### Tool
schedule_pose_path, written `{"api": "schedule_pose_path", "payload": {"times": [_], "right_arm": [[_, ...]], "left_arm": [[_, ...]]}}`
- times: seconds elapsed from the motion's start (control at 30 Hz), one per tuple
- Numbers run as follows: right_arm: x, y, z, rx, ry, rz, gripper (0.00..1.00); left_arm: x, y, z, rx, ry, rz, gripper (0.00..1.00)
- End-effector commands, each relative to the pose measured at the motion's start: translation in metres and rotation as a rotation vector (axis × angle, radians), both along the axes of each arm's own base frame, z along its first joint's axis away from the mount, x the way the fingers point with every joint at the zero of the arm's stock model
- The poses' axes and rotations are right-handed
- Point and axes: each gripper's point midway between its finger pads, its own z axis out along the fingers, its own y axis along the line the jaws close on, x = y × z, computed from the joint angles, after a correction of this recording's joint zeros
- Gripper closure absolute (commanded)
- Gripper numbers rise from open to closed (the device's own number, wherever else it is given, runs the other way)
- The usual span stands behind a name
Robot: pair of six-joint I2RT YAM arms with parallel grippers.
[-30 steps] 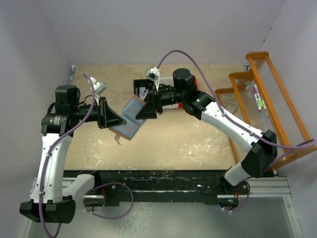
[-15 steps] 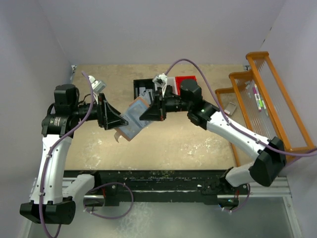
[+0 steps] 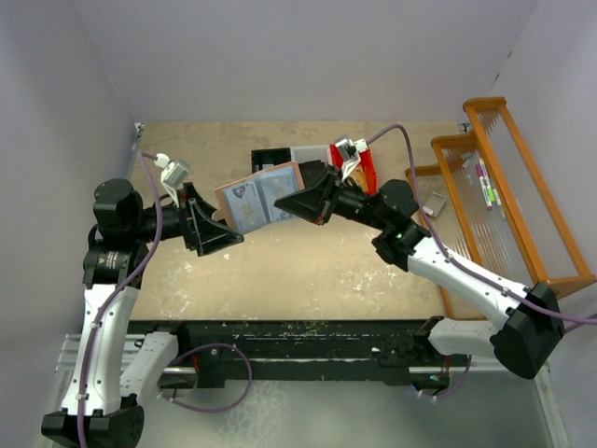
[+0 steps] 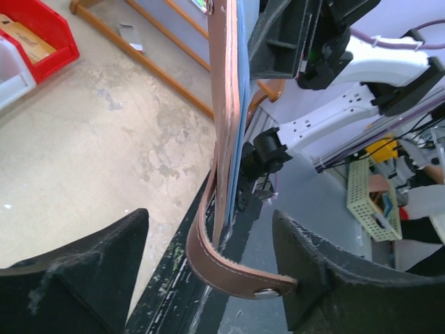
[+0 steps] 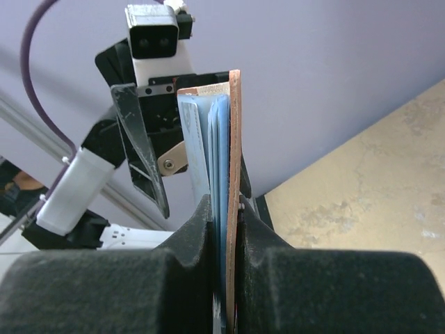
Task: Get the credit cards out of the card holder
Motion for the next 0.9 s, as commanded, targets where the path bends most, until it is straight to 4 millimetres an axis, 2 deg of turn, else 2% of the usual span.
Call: {"api": "schedule_pose_path", "payload": {"times": [0.0, 0.27, 0.4, 0.47, 0.53, 0.63, 0.87], "right_arm": [[-0.006, -0.014, 0.045, 0.174, -0.053, -0.03, 1.0], [-0.013, -0.021, 0.043, 0.219, -0.027, -0.02, 1.0], [-0.015, -0.02, 0.041, 0.229, -0.02, -0.011, 1.0], [-0.016, -0.018, 0.041, 0.228, -0.02, -0.002, 1.0], [-0.018, -0.015, 0.038, 0.221, -0.018, 0.007, 1.0], [-0.022, -0.01, 0.034, 0.211, -0.017, 0.027, 1.0], [-0.029, 0.001, 0.021, 0.168, -0.005, 0.05, 1.0]], "left_arm": [[-0.003, -0.003, 0.014, -0.057, -0.019, -0.032, 0.28], [-0.004, -0.005, 0.021, -0.094, -0.002, -0.049, 0.47], [-0.005, -0.006, 0.024, -0.101, -0.002, -0.058, 0.5], [-0.005, -0.006, 0.026, -0.104, -0.001, -0.06, 0.49], [-0.004, -0.006, 0.027, -0.104, 0.0, -0.057, 0.38], [0.0, -0.005, 0.029, -0.103, -0.006, -0.042, 0.3], [0.007, -0.005, 0.029, -0.103, 0.006, -0.031, 0.3]]}}
